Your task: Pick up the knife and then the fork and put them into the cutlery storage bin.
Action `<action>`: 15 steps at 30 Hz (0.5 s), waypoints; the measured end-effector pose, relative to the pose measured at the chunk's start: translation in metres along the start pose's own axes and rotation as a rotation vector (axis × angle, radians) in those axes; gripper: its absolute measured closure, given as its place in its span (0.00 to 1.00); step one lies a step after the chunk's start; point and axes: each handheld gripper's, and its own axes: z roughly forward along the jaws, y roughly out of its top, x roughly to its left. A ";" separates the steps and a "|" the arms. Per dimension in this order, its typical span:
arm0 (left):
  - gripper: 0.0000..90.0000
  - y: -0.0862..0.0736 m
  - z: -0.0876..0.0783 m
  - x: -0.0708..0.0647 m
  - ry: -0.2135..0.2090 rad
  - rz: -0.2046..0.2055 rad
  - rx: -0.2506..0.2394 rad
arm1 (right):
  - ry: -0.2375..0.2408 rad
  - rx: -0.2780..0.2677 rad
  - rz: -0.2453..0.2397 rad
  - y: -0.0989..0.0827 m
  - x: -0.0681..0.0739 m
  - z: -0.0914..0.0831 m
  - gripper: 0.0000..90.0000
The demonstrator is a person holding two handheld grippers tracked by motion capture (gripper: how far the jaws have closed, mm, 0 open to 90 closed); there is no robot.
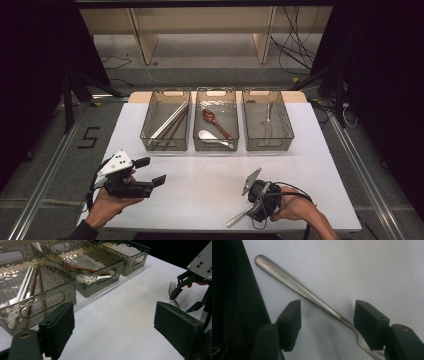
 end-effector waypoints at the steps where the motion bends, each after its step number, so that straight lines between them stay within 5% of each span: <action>1: 0.18 0.000 0.000 0.000 0.000 0.000 0.000 | -0.002 -0.002 -0.016 0.000 -0.002 0.001 0.47; 15: 0.18 0.000 0.001 0.000 0.000 -0.001 0.001 | -0.028 0.053 -0.037 0.003 0.003 0.004 0.60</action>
